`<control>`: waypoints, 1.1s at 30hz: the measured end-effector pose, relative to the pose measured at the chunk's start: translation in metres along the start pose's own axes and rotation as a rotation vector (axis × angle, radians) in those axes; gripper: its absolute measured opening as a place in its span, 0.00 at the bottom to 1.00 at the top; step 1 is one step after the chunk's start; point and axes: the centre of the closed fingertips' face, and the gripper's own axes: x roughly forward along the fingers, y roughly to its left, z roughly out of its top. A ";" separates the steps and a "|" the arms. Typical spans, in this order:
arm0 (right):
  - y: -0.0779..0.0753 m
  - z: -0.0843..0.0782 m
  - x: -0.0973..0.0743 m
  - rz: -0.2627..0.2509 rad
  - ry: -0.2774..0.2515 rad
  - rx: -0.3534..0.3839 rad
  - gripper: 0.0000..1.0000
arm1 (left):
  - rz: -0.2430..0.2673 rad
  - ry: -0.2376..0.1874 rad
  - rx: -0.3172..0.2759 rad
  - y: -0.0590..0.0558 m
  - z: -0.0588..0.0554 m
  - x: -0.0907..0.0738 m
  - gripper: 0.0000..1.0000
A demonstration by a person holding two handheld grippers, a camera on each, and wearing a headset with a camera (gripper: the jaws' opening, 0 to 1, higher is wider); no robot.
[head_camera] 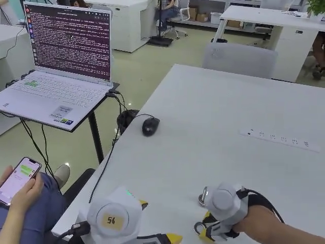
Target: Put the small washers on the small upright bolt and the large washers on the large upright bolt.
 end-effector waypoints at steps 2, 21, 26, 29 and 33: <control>0.005 0.000 0.000 0.008 -0.002 -0.015 0.25 | 0.000 0.001 0.000 0.000 0.000 0.000 0.61; 0.007 0.002 0.001 0.016 0.038 -0.058 0.24 | -0.001 -0.007 0.005 -0.001 0.002 0.000 0.61; 0.006 0.001 0.000 0.006 0.020 -0.004 0.23 | 0.003 -0.012 0.005 0.000 0.004 -0.001 0.61; 0.006 -0.001 -0.002 0.000 0.004 0.062 0.23 | 0.005 -0.012 0.004 0.001 0.003 -0.001 0.61; 0.004 -0.005 -0.003 -0.011 -0.003 0.094 0.23 | 0.005 -0.010 0.005 0.002 0.003 -0.002 0.61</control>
